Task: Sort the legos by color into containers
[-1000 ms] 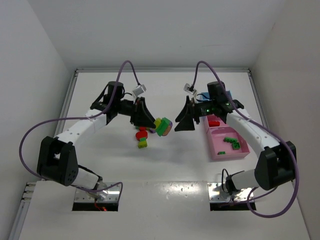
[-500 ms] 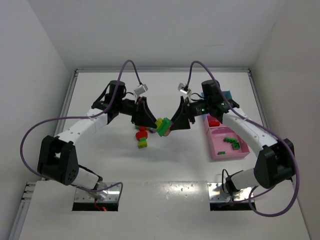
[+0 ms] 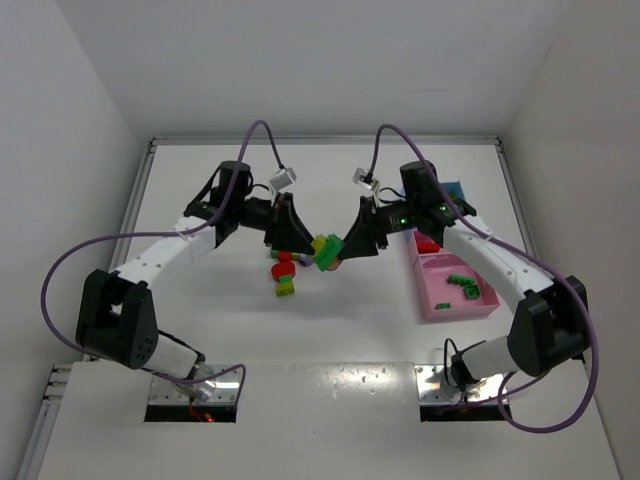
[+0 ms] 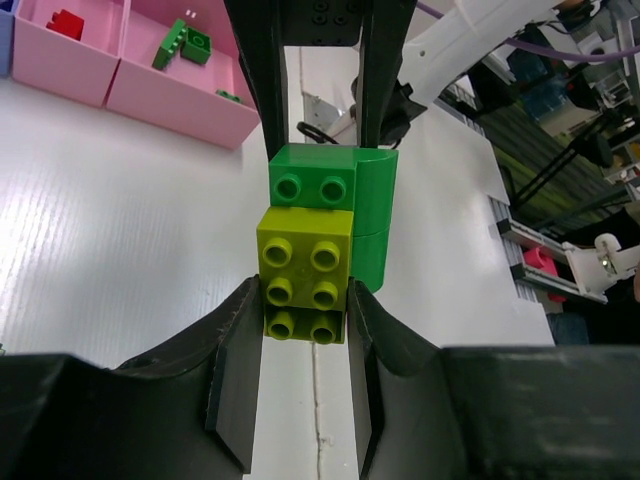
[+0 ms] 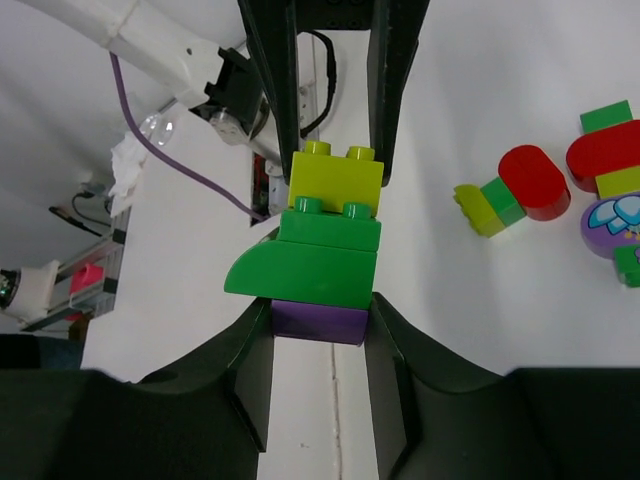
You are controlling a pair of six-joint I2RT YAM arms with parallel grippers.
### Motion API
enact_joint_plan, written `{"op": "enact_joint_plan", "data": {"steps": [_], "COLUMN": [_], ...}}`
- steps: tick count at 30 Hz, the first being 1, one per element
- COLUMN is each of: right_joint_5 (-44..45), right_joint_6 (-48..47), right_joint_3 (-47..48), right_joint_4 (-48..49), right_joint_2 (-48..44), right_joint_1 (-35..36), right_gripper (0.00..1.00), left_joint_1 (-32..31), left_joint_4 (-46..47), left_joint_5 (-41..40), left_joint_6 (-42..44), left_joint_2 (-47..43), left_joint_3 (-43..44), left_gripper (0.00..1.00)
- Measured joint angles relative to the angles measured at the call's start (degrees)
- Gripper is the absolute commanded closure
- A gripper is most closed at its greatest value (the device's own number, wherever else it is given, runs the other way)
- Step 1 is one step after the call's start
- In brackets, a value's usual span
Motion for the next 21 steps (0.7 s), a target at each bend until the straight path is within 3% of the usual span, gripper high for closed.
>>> {"op": "enact_joint_plan", "data": {"steps": [8,14,21], "right_joint_5": [2.38,3.34,6.43], "right_joint_6": [-7.39,-12.96,-18.18], "right_joint_3": [0.02,-0.55,-2.03], "right_joint_4": [-7.45,-13.9,-19.52], "right_joint_2": [-0.44,-2.1,-4.2], "right_joint_1": [-1.4,-5.16,-8.98], "right_gripper": [1.0,1.0,1.0], "left_joint_1": [2.73,8.7,9.09], "left_joint_4": [0.72,9.46,16.39], "left_joint_5": [-2.75,-5.05,-8.31], "left_joint_6": [0.09,-5.81,-11.21], "left_joint_2": [-0.9,-3.91,-6.12], "left_joint_3": [0.0,-0.57,-3.72], "left_gripper": [1.0,1.0,1.0]}}
